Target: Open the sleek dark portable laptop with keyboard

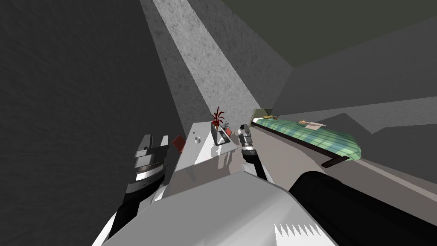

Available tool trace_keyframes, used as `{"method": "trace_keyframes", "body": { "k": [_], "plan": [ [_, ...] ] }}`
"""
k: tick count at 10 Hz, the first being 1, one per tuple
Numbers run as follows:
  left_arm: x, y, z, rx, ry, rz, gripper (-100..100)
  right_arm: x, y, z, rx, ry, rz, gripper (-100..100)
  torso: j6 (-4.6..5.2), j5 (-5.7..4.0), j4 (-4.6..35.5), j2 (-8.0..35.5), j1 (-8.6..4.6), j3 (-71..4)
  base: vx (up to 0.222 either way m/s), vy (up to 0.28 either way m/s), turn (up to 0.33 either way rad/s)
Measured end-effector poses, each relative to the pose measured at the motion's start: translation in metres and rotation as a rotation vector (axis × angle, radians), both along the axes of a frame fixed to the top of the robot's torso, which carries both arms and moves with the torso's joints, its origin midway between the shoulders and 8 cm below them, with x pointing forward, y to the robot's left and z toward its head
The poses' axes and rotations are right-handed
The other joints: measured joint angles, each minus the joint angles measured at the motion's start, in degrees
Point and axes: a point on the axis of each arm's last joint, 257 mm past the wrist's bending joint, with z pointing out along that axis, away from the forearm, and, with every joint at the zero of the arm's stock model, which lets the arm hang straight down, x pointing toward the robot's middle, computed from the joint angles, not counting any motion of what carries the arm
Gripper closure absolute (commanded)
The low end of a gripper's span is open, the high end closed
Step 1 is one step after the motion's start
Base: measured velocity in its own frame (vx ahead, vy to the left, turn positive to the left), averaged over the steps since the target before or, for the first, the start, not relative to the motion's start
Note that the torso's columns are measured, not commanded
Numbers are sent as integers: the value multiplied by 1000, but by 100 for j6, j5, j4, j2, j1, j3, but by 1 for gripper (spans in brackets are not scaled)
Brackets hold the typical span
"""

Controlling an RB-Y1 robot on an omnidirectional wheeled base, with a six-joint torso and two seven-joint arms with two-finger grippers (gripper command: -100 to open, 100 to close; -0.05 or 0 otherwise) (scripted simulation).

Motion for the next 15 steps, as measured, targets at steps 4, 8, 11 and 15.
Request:
{"method": "trace_keyframes", "body": {
  "k": [4, 8, 11, 15],
  "plan": [
    [0, 0, 0, 0, 0, 0, 0, 0, 0, 0, 0, 0, 0, 0, 0, 0, 1424, 1422, 0, -2850, 0, 0, 0],
    [0, 0, 0, 0, 0, 0, 0, 0, 0, 0, 0, 0, 0, 0, 0, 0, 3114, 3116, 0, -6227, 0, 0, 0],
    [0, 0, 0, 0, 0, 0, 0, 1, 1, -2, -21, 10, 5, -100, -1, 1, 4149, 4155, 3, -8313, 1, 13, 26],
    [0, 0, 0, 0, 0, 0, 0, 13, 4, -23, -150, 90, 10, -100, 0, 1, 4228, 4229, 4, -8456, 0, 56, 69]
  ]
}}
